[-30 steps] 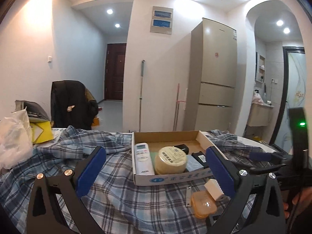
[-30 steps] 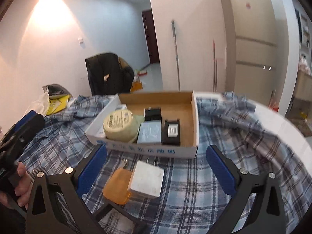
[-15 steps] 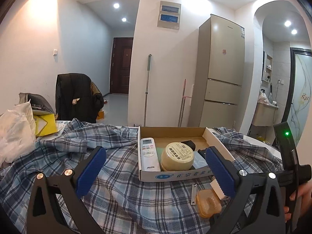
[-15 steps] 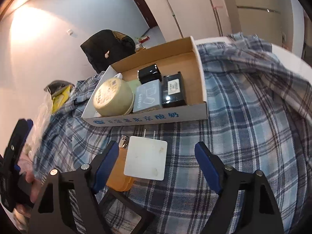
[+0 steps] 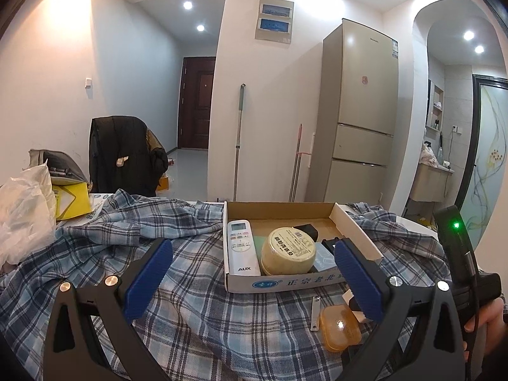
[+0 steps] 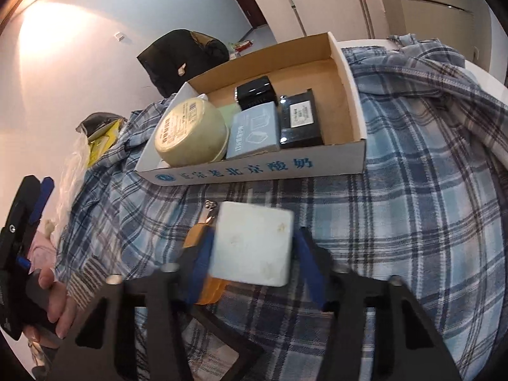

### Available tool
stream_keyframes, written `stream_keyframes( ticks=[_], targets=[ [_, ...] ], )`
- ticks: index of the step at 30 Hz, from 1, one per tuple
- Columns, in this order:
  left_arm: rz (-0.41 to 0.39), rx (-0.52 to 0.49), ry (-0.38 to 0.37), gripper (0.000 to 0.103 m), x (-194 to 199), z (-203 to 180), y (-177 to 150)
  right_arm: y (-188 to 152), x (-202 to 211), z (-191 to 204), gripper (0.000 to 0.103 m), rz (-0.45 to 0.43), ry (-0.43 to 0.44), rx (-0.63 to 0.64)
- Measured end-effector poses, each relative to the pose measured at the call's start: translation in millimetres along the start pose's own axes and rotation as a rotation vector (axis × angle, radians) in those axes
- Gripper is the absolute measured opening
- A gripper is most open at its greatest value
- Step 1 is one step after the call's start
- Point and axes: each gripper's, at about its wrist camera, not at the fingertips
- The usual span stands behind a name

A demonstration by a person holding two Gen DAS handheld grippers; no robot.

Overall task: Organize rigid objects
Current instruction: 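Grasp the orange soap box with the left gripper while the right gripper lifts the white plug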

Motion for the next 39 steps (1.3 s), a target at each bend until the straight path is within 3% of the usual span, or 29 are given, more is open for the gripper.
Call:
stream_keyframes(
  ticks=[5,10,15,28,30,32,35,37,39],
  targets=[
    [0.004,0.000,0.000,0.103,-1,0,0,3,9,-2,0.044,-0.014,-0.084,0.015],
    [0.005,0.002,0.000,0.103,-1,0,0,6,19,-2,0.044,-0.034,-0.373,0.126],
    [0.005,0.001,0.000,0.103,-1,1,0,5,14,-13,0.044,0.019,-0.373,0.124],
    [0.007,0.002,0.000,0.103,-1,0,1,-2,8,-4,0.044,0.006,-0.413,0.190],
    [0.005,0.001,-0.001,0.103,-1,0,1,-3,15,-6,0.044,-0.035,-0.391,0.175],
    [0.002,-0.001,-0.003,0.103,-1,0,1,-4,36,-5,0.044,-0.130,-0.354,0.155],
    [0.001,-0.005,-0.008,0.103,-2,0,-2,-5,63,8,0.044,-0.270,-0.453,0.215],
    [0.015,-0.001,-0.014,0.103,-5,1,-3,-6,71,13,0.044,-0.301,-0.504,0.243],
    [0.029,0.008,-0.010,0.103,-7,2,-4,-7,80,11,0.044,-0.301,-0.480,0.241]
  ],
)
Point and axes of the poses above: each gripper's, at about its wrist camera, not at the fingertips, and x roughly against the way its jaws point, z to its left, y to its top, and after that the axes turned 4 degrees about -z, right-handed
